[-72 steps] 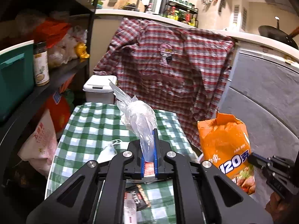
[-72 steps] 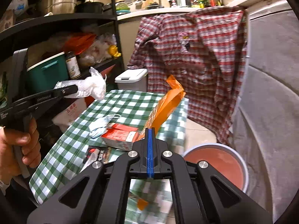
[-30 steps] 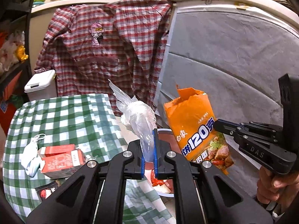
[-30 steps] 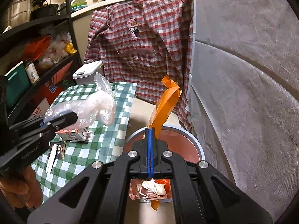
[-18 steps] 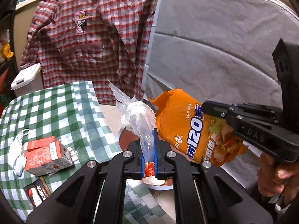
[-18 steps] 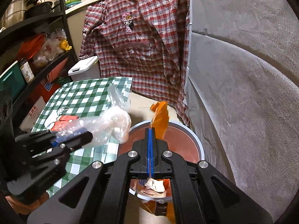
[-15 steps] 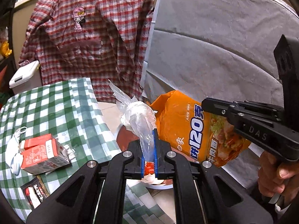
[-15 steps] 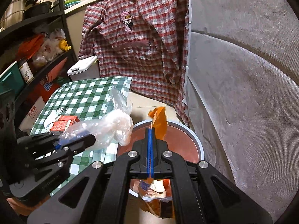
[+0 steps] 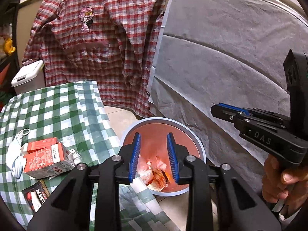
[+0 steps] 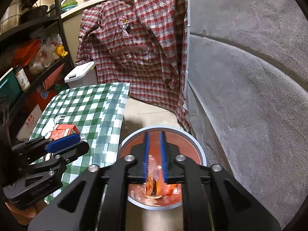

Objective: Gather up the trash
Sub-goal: 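Move both grippers back to the white mask and red cartons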

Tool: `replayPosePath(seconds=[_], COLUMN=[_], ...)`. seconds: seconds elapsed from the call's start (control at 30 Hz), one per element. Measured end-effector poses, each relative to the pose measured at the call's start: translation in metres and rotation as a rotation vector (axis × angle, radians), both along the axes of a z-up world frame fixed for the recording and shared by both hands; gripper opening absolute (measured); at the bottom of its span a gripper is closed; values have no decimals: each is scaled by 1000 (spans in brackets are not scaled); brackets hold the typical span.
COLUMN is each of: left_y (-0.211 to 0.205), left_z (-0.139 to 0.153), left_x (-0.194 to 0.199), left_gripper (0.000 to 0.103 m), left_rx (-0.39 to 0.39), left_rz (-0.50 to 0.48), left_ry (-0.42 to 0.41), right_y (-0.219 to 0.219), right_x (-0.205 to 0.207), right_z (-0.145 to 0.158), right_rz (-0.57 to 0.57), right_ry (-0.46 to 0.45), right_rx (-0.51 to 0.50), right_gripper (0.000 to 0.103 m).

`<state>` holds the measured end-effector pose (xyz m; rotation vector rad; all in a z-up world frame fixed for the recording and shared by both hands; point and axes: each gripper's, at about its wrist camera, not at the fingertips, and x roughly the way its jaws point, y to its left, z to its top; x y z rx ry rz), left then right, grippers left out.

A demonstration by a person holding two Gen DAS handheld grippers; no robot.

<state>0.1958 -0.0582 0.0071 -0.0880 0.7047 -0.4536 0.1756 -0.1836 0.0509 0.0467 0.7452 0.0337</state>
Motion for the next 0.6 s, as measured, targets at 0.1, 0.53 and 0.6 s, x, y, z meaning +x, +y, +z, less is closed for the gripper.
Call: replayPosePath(seconds=[0.1, 0.53, 0.6], left_y=[6, 71, 87], left_z=[3, 22, 29], left_x=[-2, -21, -25], left_gripper=[28, 28, 28], left_rx=[8, 25, 18], left_rz=[12, 123, 153], left_ry=[-13, -92, -106], right_y=[2, 45, 56], right_x=[-3, -15, -15], right_z=[5, 28, 30], right_rz=[-7, 35, 53], right_ry=[-26, -159, -173], right_rx=[11, 46, 50], right_gripper=[22, 23, 23])
